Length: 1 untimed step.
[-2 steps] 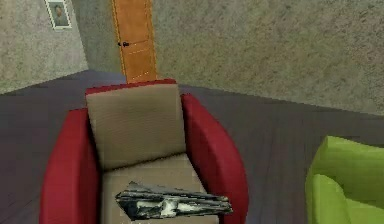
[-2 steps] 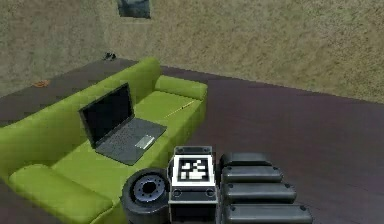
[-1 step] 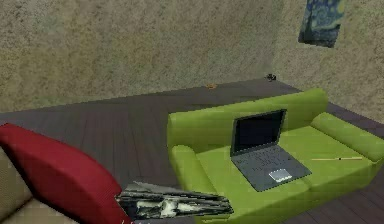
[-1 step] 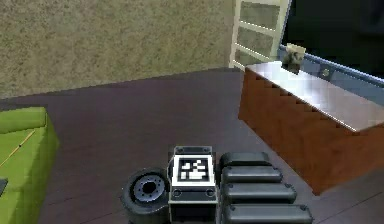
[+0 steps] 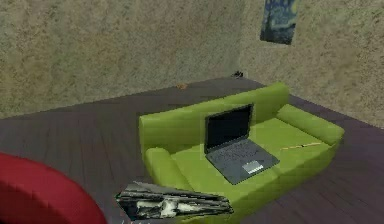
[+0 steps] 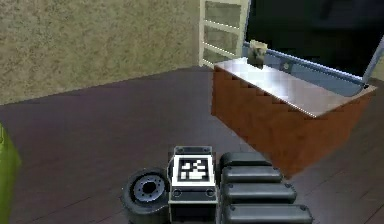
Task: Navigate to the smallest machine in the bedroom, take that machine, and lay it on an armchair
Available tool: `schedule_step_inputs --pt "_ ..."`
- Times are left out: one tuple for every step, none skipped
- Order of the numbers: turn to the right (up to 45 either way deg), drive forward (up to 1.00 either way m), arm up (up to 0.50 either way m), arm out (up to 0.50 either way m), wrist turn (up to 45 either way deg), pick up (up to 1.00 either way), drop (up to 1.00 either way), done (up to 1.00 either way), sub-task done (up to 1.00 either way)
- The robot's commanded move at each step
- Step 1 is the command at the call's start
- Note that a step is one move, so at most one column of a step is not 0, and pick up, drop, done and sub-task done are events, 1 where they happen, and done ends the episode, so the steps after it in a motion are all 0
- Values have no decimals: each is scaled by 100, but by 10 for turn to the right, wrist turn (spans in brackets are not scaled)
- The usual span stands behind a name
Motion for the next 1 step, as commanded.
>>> schedule_step_inputs --pt "-450 0 0 0 0 0 0 0 0"
